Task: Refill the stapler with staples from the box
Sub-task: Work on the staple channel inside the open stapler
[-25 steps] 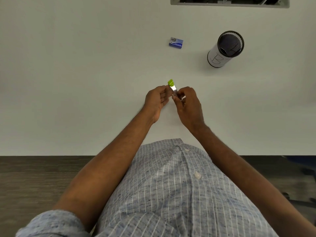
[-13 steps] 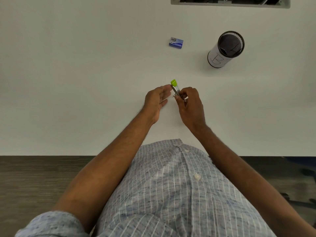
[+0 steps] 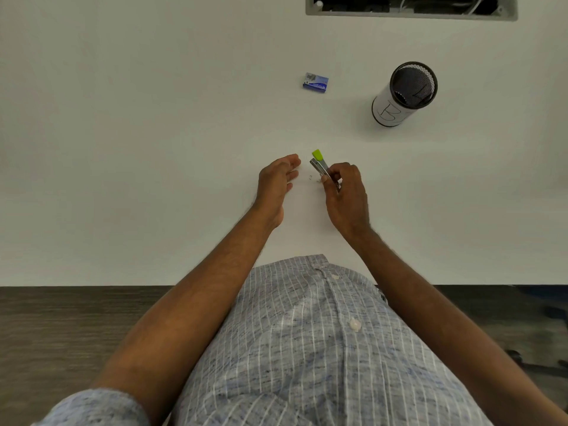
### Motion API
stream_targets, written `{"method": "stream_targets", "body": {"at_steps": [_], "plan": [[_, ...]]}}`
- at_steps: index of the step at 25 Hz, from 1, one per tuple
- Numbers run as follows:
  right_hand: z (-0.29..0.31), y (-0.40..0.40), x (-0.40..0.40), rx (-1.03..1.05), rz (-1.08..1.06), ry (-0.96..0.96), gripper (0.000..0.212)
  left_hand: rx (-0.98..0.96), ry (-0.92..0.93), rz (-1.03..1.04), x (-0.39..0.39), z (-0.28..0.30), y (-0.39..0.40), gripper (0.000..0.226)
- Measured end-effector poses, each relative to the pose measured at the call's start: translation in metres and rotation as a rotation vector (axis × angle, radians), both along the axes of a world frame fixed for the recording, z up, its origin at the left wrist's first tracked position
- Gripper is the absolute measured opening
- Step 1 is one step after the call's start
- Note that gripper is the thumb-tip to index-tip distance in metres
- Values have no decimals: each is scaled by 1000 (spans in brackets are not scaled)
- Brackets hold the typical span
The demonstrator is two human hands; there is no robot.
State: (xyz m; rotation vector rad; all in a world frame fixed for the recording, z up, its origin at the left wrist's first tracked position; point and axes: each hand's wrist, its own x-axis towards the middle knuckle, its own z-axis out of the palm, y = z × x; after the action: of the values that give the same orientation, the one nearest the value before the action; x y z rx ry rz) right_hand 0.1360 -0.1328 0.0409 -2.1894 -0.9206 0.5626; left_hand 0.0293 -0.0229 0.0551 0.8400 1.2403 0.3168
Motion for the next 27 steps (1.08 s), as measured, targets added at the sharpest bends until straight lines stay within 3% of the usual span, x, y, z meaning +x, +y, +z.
{"method": "stream_targets", "body": {"at_steps": [6, 11, 16, 21, 27], "plan": [[12, 5, 1, 109, -320, 1003, 23, 59, -24, -86, 2, 5, -1, 28], [17, 6, -1, 187, -358, 1289, 30, 133, -64, -137, 7, 12, -2, 21], [18, 8, -2, 201, -345, 1311, 33, 150, -107, -136, 8, 17, -3, 19], [17, 8, -4, 169, -269, 1202, 30, 186, -26, -102, 13, 19, -2, 9], [16, 6, -4, 139, -147, 1012, 34, 171, 6, -105, 14, 19, -2, 15]]}}
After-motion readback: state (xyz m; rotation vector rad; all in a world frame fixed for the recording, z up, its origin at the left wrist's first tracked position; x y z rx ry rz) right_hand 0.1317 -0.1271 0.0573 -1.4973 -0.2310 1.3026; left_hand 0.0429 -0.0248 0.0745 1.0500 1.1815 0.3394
